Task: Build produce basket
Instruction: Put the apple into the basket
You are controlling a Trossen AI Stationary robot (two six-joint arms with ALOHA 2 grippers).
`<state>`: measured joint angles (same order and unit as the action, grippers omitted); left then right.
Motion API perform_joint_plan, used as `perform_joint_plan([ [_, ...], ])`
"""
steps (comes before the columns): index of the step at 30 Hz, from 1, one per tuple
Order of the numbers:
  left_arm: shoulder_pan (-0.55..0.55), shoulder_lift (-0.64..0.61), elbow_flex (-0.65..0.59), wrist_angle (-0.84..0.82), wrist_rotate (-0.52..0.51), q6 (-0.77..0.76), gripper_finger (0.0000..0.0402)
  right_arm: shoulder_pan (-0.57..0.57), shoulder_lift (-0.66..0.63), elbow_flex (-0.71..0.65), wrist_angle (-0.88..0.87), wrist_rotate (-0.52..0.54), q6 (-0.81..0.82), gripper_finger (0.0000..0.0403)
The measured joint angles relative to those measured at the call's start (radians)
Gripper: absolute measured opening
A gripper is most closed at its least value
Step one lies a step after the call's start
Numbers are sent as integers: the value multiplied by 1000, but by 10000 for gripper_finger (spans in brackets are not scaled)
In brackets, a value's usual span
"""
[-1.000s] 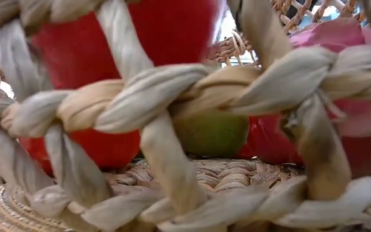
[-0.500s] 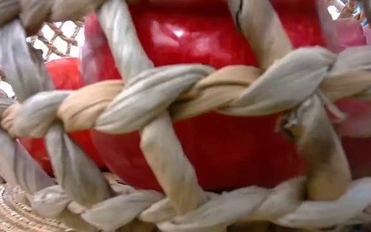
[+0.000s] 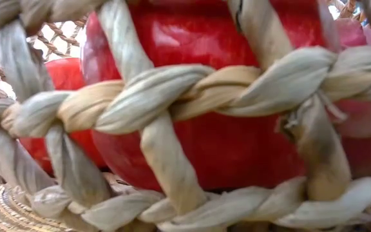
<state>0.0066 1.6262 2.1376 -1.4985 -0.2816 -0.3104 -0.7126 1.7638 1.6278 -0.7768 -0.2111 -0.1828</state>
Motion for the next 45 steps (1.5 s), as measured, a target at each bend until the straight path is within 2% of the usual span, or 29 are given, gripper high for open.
perform_joint_plan([
  [4,145,-17,0,101,99,139,389,-39,0,157,-67,19,-76,286],
  [10,370,-12,0,251,271,274,389,-113,66,258,48,63,-59,286],
  [14,474,-5,0,289,397,301,389,-149,164,272,51,-61,-103,286],
  [17,525,-5,0,294,438,310,389,-153,238,274,40,-123,-169,286],
  [23,567,-5,0,280,468,326,389,-114,344,283,53,-124,-242,286],
  [30,565,-5,0,275,471,333,389,-78,350,327,33,-129,-256,286],
  [33,566,-5,0,270,471,334,389,-59,352,326,26,-87,-300,286],
  [34,566,-5,0,258,470,338,389,-52,349,326,21,-86,-305,286],
  [38,566,-5,0,171,471,377,389,-57,271,325,-35,-196,-325,286],
  [41,565,-5,0,143,478,399,389,-86,201,329,-60,-187,-408,286],
  [45,566,-5,0,166,511,418,389,-160,183,325,-78,-199,-513,286],
])
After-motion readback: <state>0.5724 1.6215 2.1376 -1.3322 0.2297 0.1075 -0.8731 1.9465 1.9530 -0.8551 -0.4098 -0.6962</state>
